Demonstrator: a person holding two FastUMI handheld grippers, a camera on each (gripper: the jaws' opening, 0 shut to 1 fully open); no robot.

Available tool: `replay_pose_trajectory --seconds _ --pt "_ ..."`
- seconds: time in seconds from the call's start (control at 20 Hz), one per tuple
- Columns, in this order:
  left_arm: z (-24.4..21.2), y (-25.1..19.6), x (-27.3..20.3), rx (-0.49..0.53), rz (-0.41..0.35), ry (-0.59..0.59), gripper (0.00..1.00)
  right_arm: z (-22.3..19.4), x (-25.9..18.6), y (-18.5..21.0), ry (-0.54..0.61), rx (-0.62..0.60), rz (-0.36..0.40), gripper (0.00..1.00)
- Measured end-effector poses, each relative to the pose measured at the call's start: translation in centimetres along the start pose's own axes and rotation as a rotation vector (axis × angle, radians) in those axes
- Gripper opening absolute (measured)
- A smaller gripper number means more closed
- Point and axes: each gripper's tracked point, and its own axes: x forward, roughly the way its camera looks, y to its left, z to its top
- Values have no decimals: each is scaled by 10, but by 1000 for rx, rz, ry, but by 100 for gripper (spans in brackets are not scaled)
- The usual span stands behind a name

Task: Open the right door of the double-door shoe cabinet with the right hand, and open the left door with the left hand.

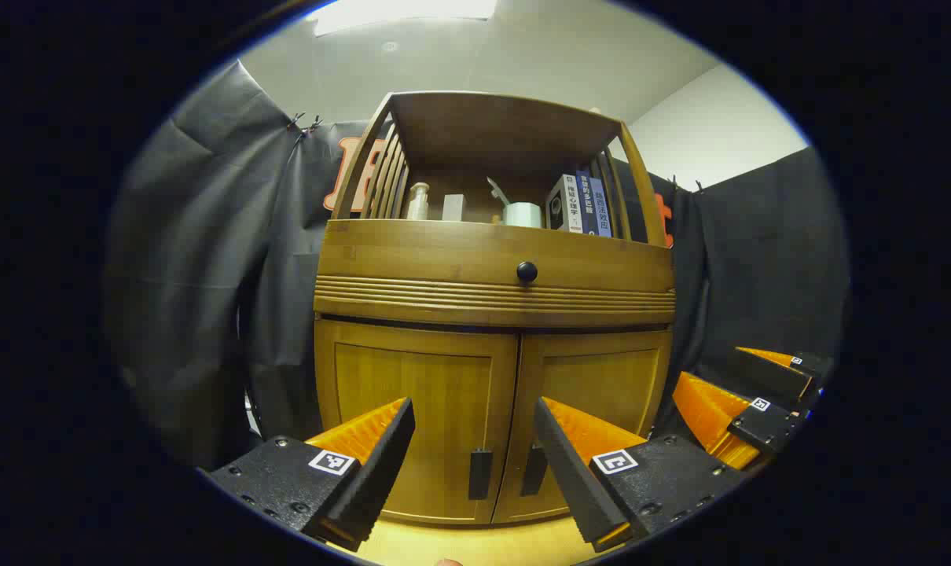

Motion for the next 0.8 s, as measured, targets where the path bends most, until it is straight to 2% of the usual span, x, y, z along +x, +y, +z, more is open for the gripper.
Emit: replay_pose_trajectory --seconds 0.1,0.2,0.25,0.4,0.45,0.5,0.6,0.65,0.7,0.8 --pt "3 -4 -1 1 -11 -6 92 0 -4 -1 -2 0 -2 96" --pt "6 -5 -4 -1 -19 -10 94 1 -7 0 -2 -3 -2 99" --pt "9 -5 -4 -3 -19 -15 94 1 -8 1 -1 -4 0 96" --pt "15 -1 -8 -1 -10 -28 92 2 -8 2 -5 -6 4 99" --pt "16 1 -10 2 -2 -29 92 2 -8 3 -8 -7 -2 96" --pt "18 5 -13 4 7 -32 92 0 -8 5 -11 -7 -1 99" --pt "20 17 -20 11 32 -33 92 -6 -2 12 -5 -4 0 97" --pt "20 26 -23 15 49 -30 96 -11 2 17 8 -2 10 97" --pt "18 33 -28 20 67 -28 94 -19 7 24 26 1 24 100" --pt "16 48 -35 34 107 -18 96 -38 17 40 74 -2 53 99"
